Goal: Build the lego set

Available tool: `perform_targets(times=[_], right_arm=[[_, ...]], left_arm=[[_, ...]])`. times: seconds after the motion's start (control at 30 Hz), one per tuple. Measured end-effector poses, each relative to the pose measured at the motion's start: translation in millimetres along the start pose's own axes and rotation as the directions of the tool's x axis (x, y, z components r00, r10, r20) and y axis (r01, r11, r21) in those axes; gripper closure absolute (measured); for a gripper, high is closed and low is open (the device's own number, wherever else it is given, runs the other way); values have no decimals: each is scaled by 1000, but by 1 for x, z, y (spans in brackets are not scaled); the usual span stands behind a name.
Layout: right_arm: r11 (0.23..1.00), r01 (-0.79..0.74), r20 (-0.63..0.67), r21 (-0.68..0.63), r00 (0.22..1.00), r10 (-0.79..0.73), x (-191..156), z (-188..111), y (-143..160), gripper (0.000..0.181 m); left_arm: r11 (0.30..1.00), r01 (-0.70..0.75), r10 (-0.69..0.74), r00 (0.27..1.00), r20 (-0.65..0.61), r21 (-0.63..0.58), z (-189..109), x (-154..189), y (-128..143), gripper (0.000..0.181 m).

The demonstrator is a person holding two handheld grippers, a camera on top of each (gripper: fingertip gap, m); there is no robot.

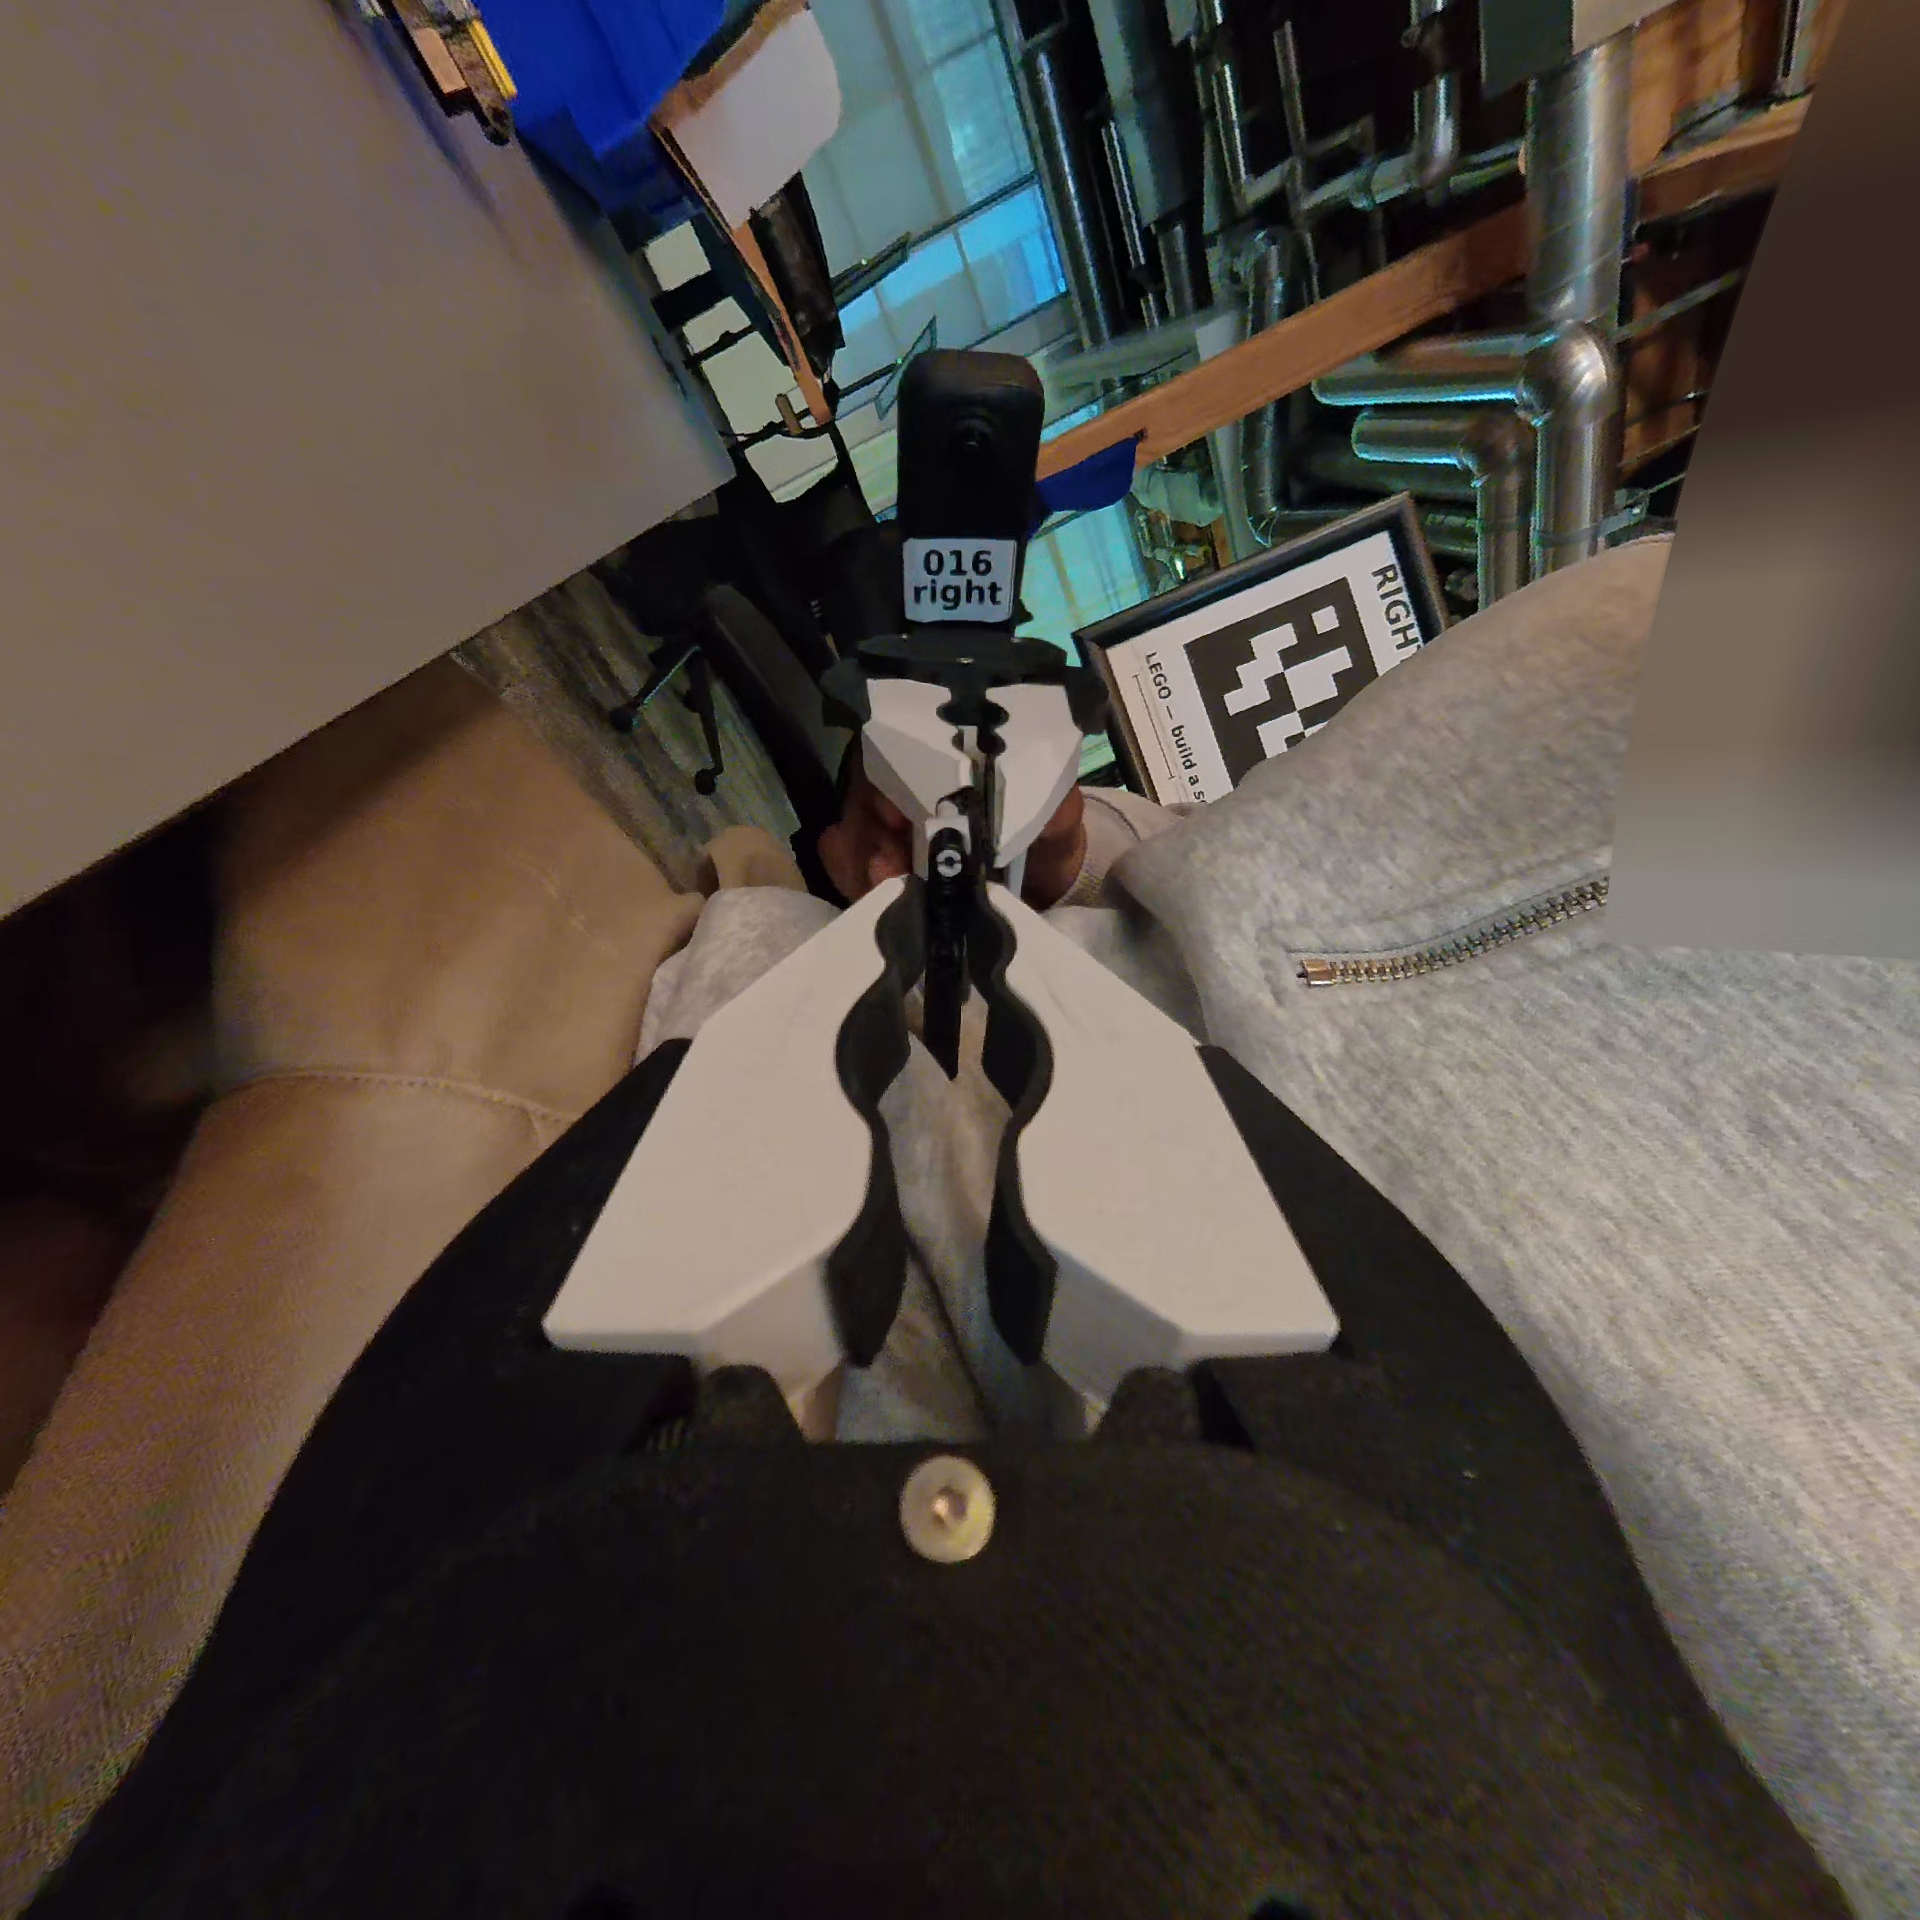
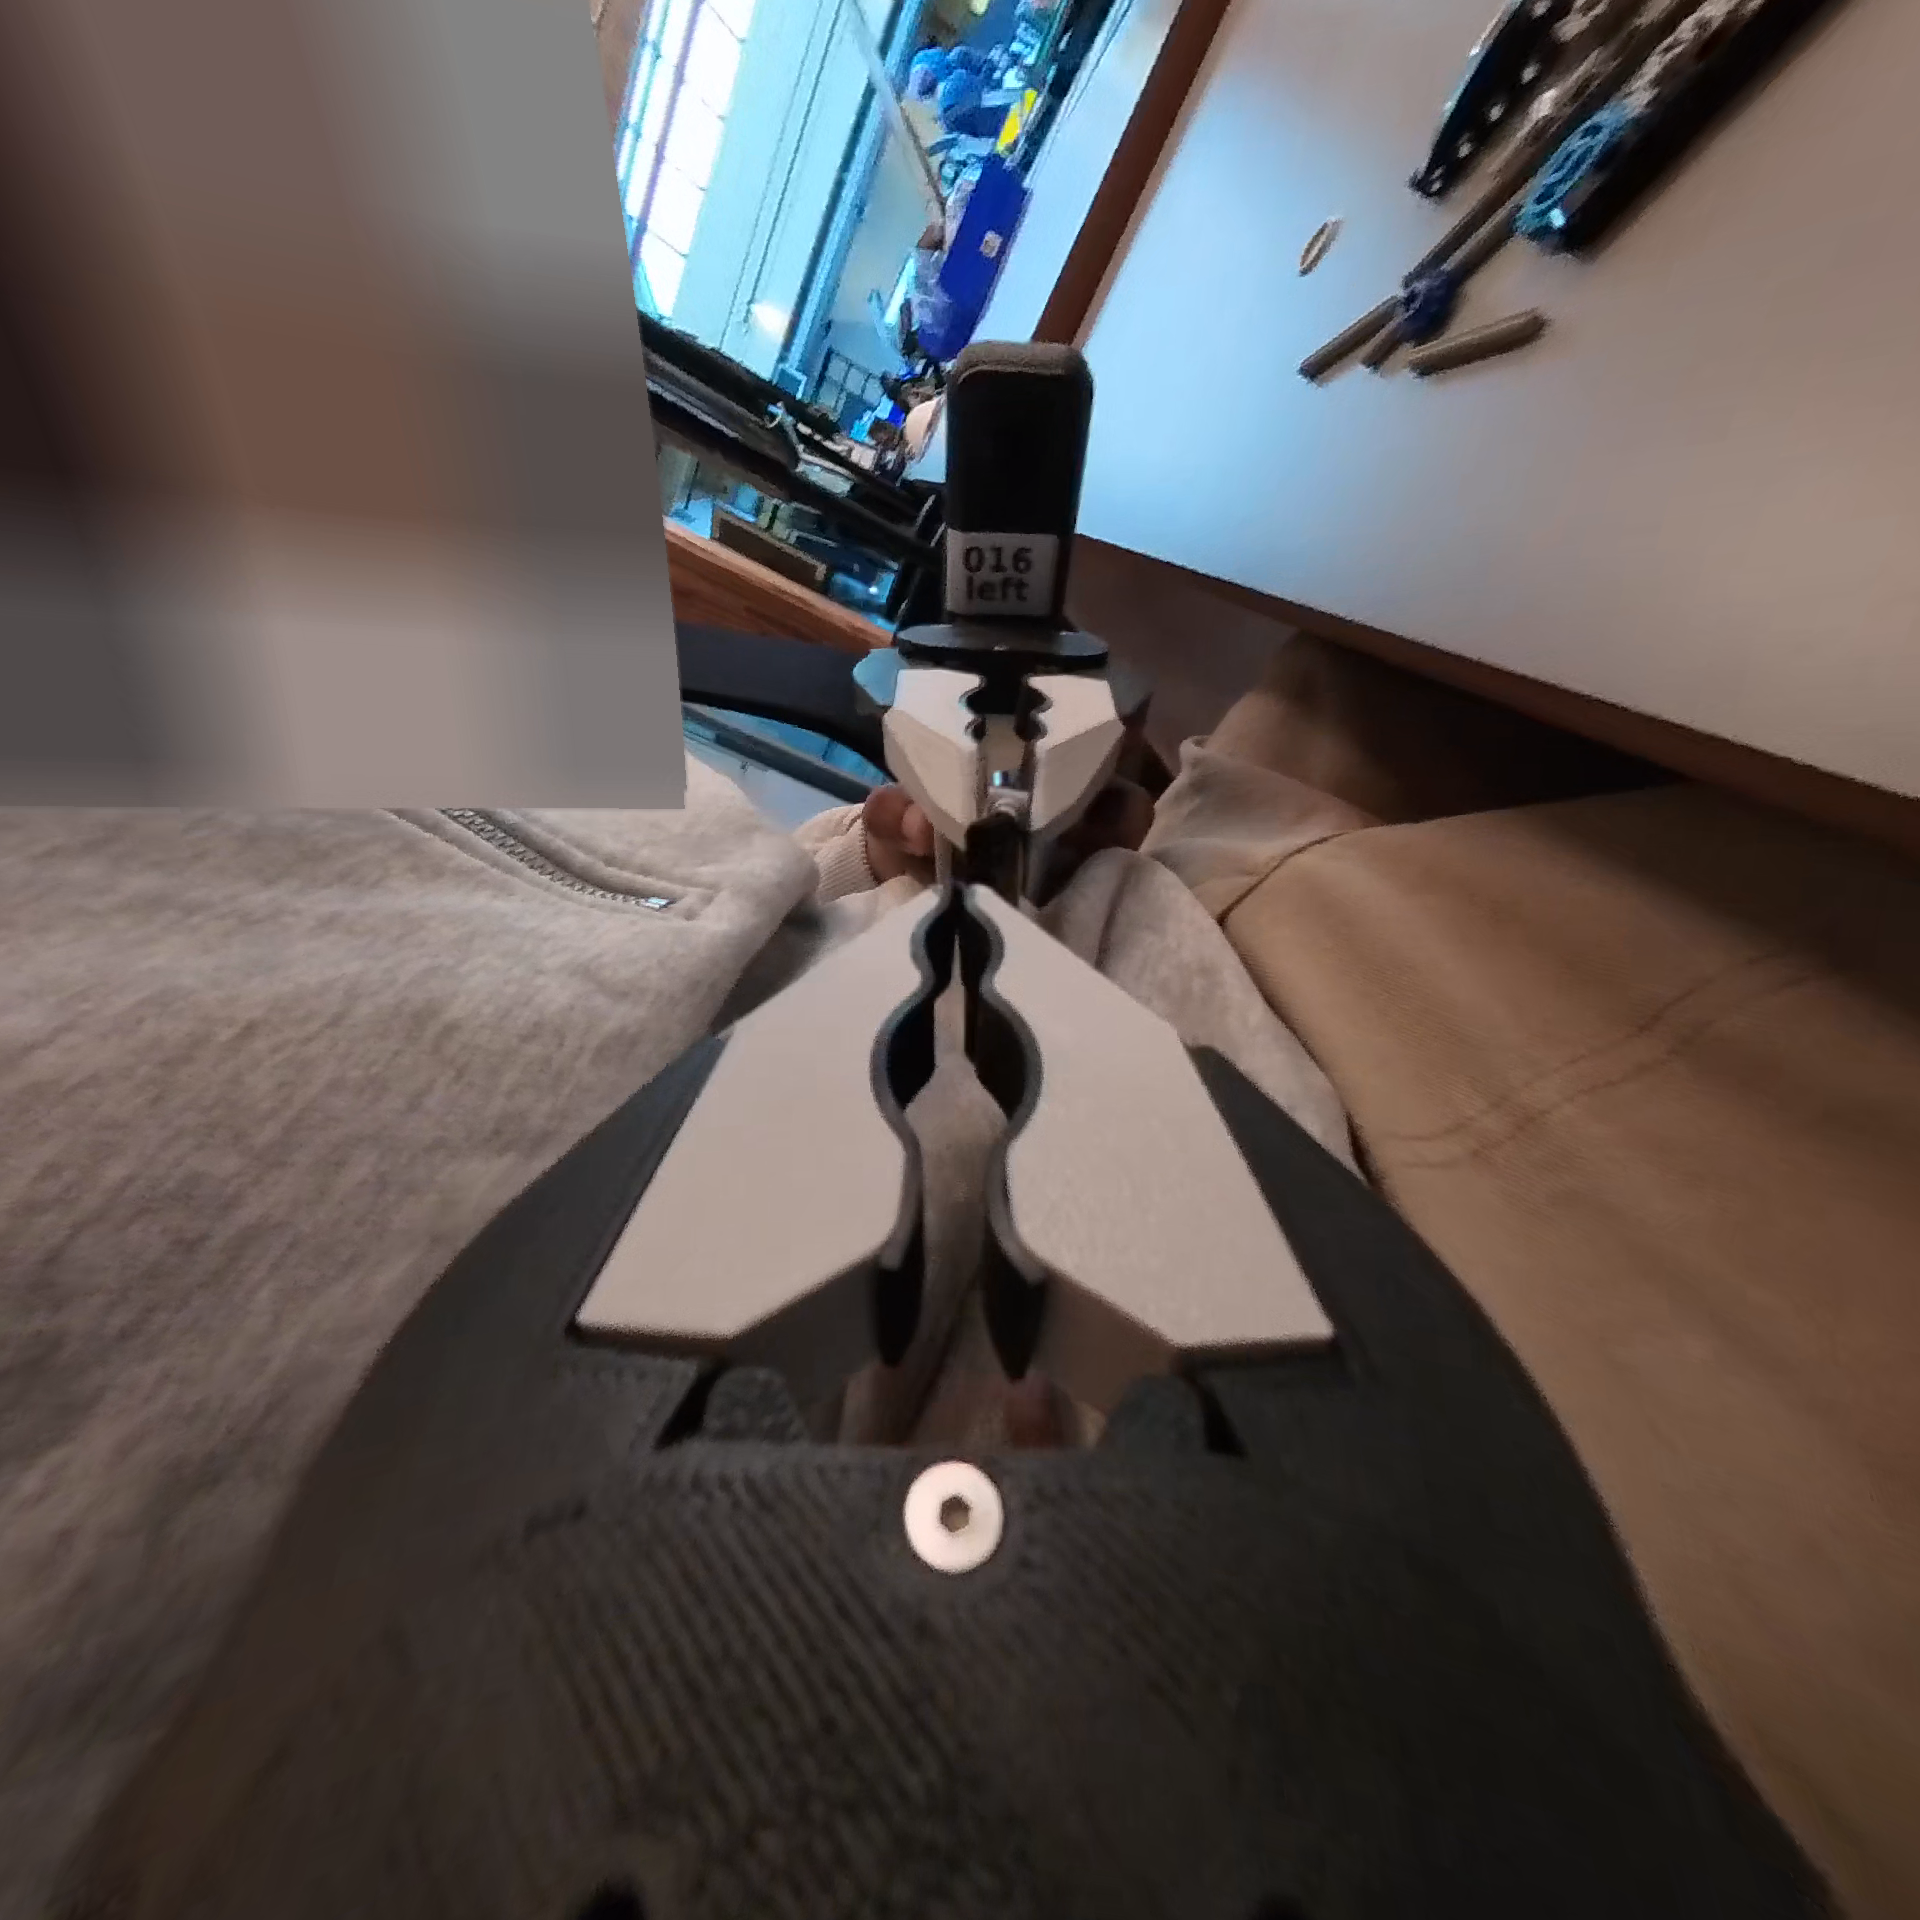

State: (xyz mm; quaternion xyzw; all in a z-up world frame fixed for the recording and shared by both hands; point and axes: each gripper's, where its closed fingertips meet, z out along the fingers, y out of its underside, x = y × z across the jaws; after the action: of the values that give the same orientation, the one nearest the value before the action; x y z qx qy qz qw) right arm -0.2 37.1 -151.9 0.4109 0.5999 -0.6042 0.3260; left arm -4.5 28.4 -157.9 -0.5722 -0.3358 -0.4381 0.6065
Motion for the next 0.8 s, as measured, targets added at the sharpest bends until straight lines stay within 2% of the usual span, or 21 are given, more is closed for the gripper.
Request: perform_targets(times=[0.2, 0.5, 0.63, 0.8], right_arm=[[999, 5, 36, -38, 999, -3, -2, 5, 3, 181], [1000, -28, 34, -1, 999, 28, -3, 4, -2, 181], [998, 30, -39, 55, 999, -28, 7, 5, -29, 181], [989, 146, -187, 33, 973, -138, 45, 12, -80, 181]], left_arm=[[1000, 8, -8, 1000, 4, -7, 0, -2, 1, 176], [1000, 20, -20, 1000, -23, 15, 0, -1, -4, 176], [998, -35, 31, 997, 71, 52, 4, -10, -29, 176], [985, -94, 50, 958, 281, 145, 8, -44, -87, 176]])
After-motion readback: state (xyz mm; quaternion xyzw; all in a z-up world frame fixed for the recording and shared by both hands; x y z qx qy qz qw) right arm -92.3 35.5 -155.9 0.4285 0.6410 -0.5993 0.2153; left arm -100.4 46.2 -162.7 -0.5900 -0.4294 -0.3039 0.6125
